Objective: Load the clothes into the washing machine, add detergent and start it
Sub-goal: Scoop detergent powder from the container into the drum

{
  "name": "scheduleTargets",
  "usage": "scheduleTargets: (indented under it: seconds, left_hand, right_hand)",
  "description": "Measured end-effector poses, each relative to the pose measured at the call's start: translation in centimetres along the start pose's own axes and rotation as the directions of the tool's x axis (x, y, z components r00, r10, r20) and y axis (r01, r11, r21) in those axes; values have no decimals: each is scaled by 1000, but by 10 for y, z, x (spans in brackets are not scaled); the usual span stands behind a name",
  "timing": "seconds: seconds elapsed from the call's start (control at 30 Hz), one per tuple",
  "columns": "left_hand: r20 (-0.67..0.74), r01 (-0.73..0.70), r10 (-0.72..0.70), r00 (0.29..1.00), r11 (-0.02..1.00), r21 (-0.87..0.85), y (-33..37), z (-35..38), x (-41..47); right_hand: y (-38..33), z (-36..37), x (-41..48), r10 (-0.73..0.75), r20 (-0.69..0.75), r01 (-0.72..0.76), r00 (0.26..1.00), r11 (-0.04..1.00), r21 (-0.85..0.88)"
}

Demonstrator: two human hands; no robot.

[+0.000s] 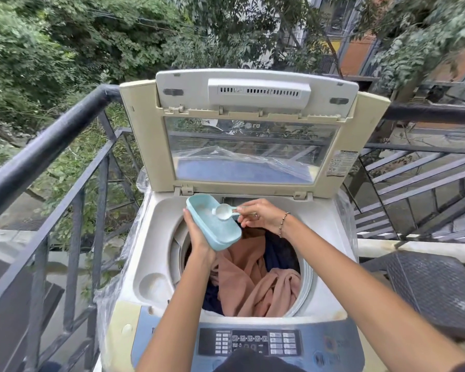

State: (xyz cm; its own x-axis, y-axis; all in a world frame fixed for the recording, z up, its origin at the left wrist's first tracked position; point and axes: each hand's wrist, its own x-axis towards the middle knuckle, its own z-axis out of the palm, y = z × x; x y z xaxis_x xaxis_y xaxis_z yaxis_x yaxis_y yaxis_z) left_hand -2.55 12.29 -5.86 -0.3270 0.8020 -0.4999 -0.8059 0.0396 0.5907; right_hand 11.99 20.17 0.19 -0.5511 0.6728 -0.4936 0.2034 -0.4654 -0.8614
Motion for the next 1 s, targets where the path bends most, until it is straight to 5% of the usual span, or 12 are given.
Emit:
scheduleTargets:
  seconds: [0.2, 0.37, 0.47, 0.57, 0.87, 0.93, 1.0]
  left_hand:
    - [-69, 5, -6, 998, 1000, -16, -11, 3, 7]
    - [-51, 34, -35, 998, 999, -9, -16, 0, 7]
    - [-62, 18, -18, 998, 1000, 3, -15, -4, 6]
    - [-63, 26, -25, 998, 1000, 15, -16, -7, 6]
    - [-32, 62, -62, 998, 998, -21, -22, -10, 10]
    - [-39, 71, -71, 997, 997, -19, -22, -10, 9]
    - [-36, 72, -73, 997, 997, -17, -23, -8, 8]
  right_hand:
    - [-3, -20, 10, -73, -266, 91, 961, 994, 58]
    - [9, -23, 23, -256, -448, 109, 857, 938, -328]
    - [19, -21, 23, -479, -345, 116, 807, 702, -703]
    - [29, -20, 21, -592, -174, 121, 787, 425, -897]
    - [39, -17, 7, -672, -34, 97, 739, 156, -983]
    - [40, -17, 7, -672, -45, 78, 740, 151, -985]
    - [38, -14, 6, -677, -196, 81, 709, 354, -932]
